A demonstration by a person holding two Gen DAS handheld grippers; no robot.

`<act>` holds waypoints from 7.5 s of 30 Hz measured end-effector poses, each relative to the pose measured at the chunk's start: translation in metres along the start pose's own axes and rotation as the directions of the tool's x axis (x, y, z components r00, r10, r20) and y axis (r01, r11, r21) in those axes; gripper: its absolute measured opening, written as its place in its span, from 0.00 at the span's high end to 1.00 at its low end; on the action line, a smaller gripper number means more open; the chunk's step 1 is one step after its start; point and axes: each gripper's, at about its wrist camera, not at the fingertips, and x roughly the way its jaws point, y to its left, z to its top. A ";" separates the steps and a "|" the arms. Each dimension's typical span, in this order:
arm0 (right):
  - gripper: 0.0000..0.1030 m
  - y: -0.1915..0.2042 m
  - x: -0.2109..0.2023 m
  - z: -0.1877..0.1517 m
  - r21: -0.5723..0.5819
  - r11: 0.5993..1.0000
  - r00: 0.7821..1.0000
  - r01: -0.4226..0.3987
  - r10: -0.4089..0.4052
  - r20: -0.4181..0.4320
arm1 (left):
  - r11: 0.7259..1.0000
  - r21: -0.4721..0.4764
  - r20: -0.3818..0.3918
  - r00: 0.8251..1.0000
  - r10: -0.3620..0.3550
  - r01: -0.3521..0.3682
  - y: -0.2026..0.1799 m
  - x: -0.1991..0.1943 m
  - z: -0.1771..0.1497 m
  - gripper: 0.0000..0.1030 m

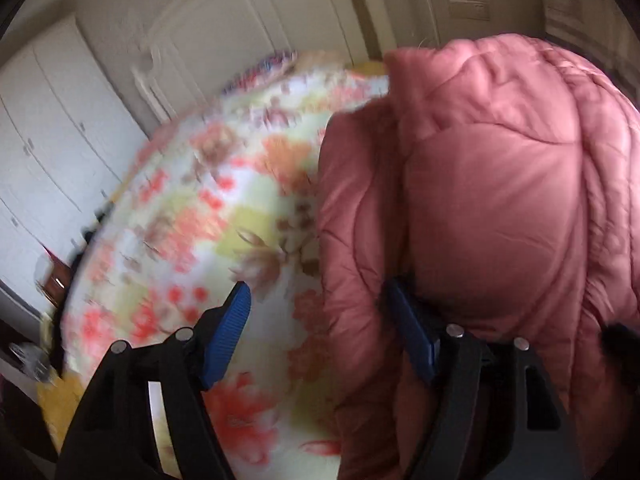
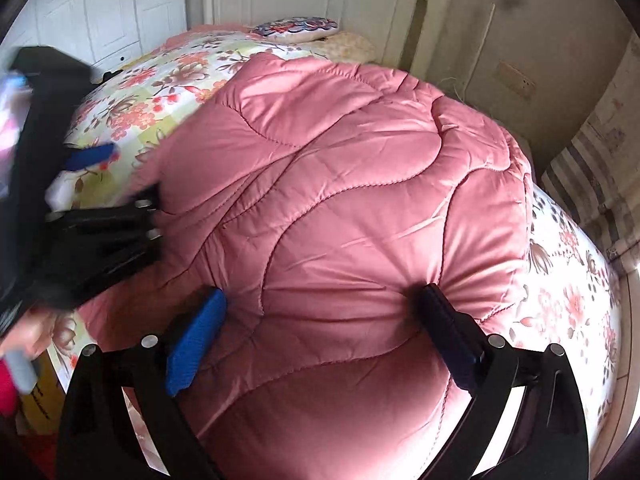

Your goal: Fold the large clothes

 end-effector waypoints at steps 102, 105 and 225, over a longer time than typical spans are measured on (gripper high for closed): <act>0.04 -0.107 0.085 0.071 0.194 0.961 0.963 -0.195 0.226 -0.150 | 0.974 -0.105 0.057 0.979 -0.196 0.201 -0.009 0.024 0.049 0.23; 0.05 -0.109 0.067 0.078 0.219 0.959 0.968 -0.182 0.213 -0.131 | 0.971 -0.098 0.056 0.976 -0.212 0.217 -0.008 0.025 0.049 0.22; 0.24 -0.072 -0.045 -0.087 0.070 0.992 0.995 0.104 -0.104 -0.006 | 0.987 0.017 0.137 0.978 -0.159 0.158 -0.129 0.007 0.132 0.24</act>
